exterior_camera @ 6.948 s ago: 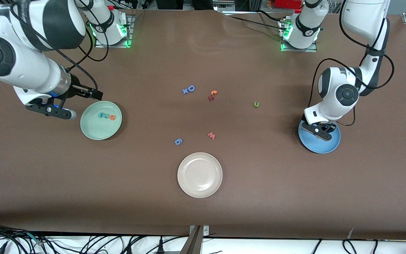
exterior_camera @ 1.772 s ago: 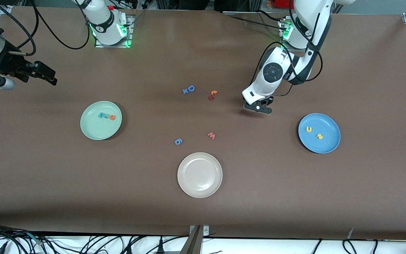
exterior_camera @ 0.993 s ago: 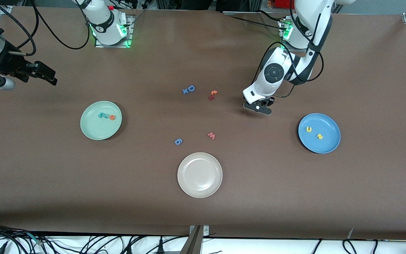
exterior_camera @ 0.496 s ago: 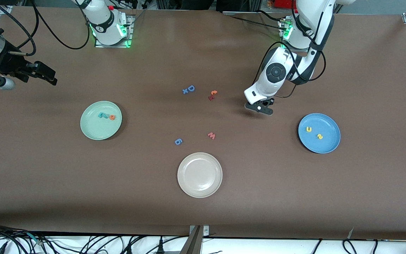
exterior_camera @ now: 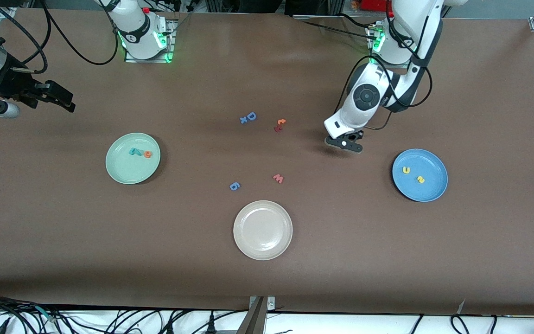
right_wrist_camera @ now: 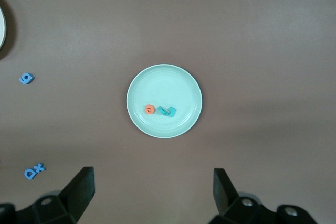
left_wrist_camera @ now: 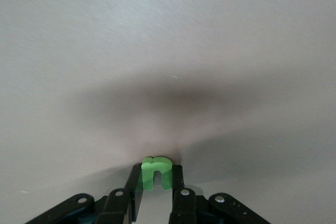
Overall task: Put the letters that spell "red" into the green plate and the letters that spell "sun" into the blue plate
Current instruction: 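Carry the green n with the left gripper over the blue plate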
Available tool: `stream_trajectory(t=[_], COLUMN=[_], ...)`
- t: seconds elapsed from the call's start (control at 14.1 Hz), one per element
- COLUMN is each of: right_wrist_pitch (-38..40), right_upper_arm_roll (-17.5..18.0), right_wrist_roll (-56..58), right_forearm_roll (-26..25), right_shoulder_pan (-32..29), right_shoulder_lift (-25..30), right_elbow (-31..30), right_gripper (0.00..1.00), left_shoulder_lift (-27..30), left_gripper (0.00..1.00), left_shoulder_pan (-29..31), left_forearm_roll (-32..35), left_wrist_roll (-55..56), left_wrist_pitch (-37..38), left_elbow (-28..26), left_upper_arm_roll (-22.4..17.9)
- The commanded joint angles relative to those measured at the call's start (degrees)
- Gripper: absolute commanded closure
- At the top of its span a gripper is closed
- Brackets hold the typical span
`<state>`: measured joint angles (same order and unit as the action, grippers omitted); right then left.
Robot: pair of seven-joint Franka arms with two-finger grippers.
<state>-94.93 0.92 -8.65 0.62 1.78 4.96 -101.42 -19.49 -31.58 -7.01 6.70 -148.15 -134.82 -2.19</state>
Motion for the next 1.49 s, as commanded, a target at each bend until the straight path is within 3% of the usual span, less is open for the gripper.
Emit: stream_trajectory(t=[0.0, 0.28, 0.92, 1.06, 1.13, 1.28, 1.35, 1.42], right_wrist_pitch=[1.2, 1.2, 1.2, 1.2, 1.2, 1.2, 1.3, 1.3], right_upper_arm_roll=[0.8, 0.8, 0.8, 0.8, 0.8, 0.8, 0.8, 0.8], right_wrist_roll=[0.7, 0.7, 0.7, 0.7, 0.7, 0.7, 0.7, 0.7], right_forearm_roll=[-0.6, -0.6, -0.6, -0.6, -0.6, -0.6, -0.6, -0.6], right_shoulder_pan=[-1.0, -0.9, -1.0, -1.0, -1.0, -1.0, -1.0, -1.0], right_shoulder_lift=[-0.6, -0.6, -0.6, -0.6, -0.6, -0.6, -0.6, -0.6], right_elbow=[1.4, 1.4, 1.4, 1.4, 1.4, 1.4, 1.4, 1.3], right_gripper=[0.00, 0.00, 0.00, 0.00, 0.00, 0.00, 0.00, 0.00], left_shoulder_lift=[3.1, 3.1, 0.9, 0.9, 0.8, 0.6, 0.6, 0.6], left_gripper=[0.92, 0.92, 0.90, 0.87, 0.77, 0.27, 0.19, 0.01], left_shoulder_pan=[0.7, 0.8, 1.2, 1.3, 1.2, 1.2, 1.3, 1.2], left_forearm_roll=[1.2, 1.1, 0.0, -0.7, -0.7, -0.7, -0.7, -0.7], left_wrist_roll=[-10.0, -24.4, -43.2, -44.6, -44.5, -44.2, -44.1, -44.1], left_wrist_pitch=[1.8, 1.8, 1.6, 1.6, 1.6, 1.5, 1.5, 1.5], left_elbow=[-0.5, 0.8, 5.0, 5.2, 5.2, 5.3, 5.2, 5.2], left_upper_arm_roll=[-5.9, -14.5, -25.4, -25.8, -25.8, -25.8, -25.8, -25.8])
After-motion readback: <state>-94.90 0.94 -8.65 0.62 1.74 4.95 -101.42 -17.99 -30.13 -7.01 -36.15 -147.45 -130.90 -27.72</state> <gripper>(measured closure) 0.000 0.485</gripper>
